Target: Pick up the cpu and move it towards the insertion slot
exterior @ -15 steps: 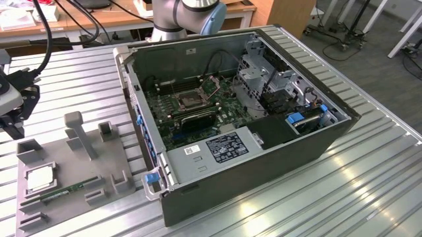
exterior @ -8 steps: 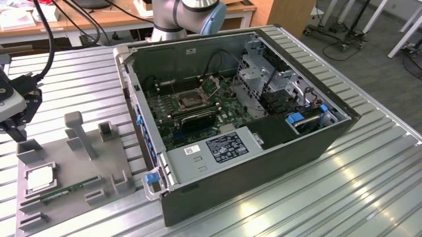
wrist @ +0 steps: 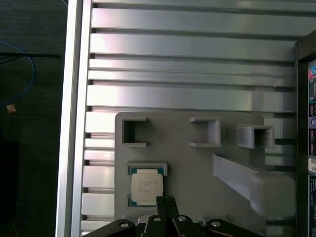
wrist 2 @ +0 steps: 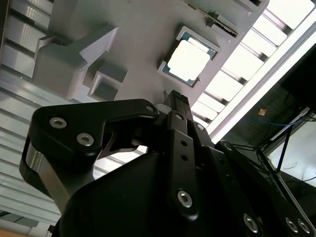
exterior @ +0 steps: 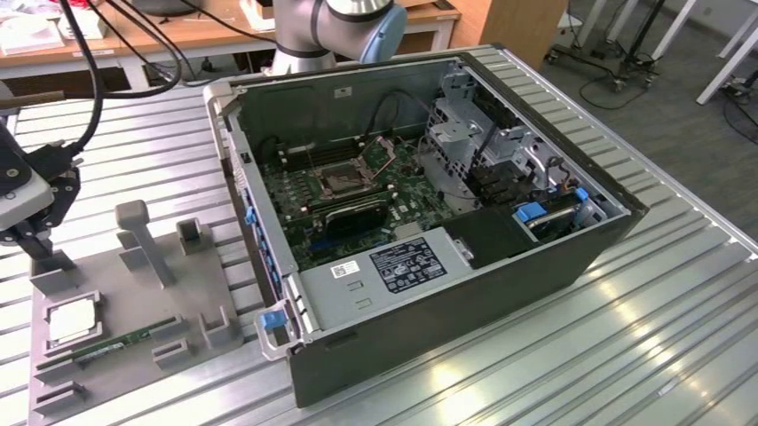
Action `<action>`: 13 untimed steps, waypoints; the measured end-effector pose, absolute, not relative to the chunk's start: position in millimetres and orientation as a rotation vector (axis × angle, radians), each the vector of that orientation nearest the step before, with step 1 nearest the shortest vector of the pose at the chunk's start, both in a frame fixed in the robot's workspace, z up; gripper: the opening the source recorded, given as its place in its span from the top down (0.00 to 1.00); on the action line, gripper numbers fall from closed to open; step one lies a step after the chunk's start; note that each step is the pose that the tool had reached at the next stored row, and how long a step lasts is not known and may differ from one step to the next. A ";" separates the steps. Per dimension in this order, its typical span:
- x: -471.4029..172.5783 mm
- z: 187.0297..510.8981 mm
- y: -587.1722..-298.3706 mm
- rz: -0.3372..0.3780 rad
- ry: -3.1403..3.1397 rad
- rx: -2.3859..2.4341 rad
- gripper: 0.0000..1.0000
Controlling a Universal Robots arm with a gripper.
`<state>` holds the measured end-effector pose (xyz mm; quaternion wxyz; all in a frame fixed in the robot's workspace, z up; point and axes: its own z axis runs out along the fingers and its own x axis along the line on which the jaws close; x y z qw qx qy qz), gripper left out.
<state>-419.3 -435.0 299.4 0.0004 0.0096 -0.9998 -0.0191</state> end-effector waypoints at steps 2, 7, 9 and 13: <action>-419.3 297.6 -435.0 -0.060 -3.140 0.030 0.89; -419.3 293.3 -435.0 -0.060 -3.140 0.030 0.89; -419.4 291.8 -435.0 -0.060 -3.140 0.030 0.89; -419.4 289.2 -435.1 -0.060 -3.140 0.030 0.89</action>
